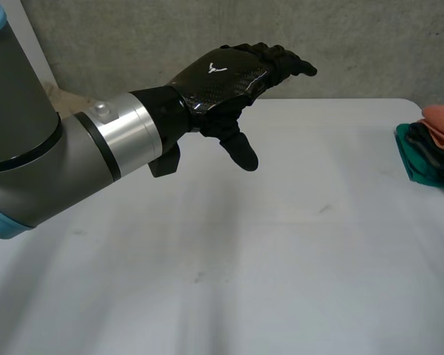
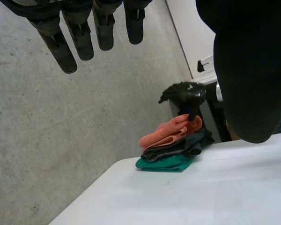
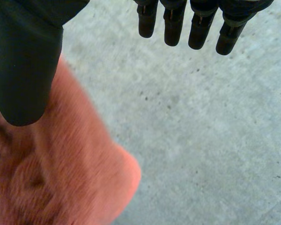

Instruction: Fold the laundry.

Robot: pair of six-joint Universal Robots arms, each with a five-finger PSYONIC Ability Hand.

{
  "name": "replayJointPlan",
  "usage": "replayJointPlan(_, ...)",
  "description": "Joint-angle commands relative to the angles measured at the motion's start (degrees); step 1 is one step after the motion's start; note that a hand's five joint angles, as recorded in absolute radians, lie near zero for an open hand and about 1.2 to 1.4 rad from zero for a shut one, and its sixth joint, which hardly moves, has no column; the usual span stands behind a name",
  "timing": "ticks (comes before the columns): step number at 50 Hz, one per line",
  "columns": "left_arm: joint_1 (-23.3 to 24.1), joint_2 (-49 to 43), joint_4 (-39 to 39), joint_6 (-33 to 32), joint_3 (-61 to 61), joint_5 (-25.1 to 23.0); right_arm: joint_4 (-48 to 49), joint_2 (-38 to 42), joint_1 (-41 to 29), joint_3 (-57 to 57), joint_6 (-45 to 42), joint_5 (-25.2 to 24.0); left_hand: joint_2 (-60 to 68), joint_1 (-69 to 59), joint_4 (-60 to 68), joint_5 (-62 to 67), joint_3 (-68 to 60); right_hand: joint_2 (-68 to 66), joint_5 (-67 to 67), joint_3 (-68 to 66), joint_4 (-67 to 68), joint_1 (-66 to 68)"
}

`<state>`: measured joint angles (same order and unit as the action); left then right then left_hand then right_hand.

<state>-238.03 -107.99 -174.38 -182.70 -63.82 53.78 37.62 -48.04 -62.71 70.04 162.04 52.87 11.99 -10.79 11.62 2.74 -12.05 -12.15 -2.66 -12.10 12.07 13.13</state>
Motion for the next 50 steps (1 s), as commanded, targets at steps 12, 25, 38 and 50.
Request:
replayJointPlan(12,1.6,2.9,-2.2,1.0,0.0,1.4,-34.5,-16.9,9.4,-15.1,-13.8,24.3,-1.8,0.6,-1.4,-2.5,1.8,2.2,2.7,2.1,-2.1,-3.1)
replayJointPlan(25,-16.7,3.8,-8.7,-2.1,8.9,31.4,-3.8,-35.4,-18.7,7.3,0.5,16.4,0.2,-1.4,0.6,-0.5,-0.2,2.2,2.7,2.1,-2.1,-3.1)
replayJointPlan(38,-33.1,-25.3,-9.7,-38.0,10.5,31.6,-5.4,-34.9,-39.0,32.6,-6.6,13.6,-1.9,0.7,-1.6,-2.7,2.0,2.2,2.7,2.1,-2.1,-3.1)
replayJointPlan(50,-36.8,-49.0,-26.9,-39.5,23.1,21.7,-5.5,-31.2,-42.2,39.9,-11.0,15.8,1.9,-3.1,2.3,1.2,-1.8,2.2,2.7,2.1,-2.1,-3.1)
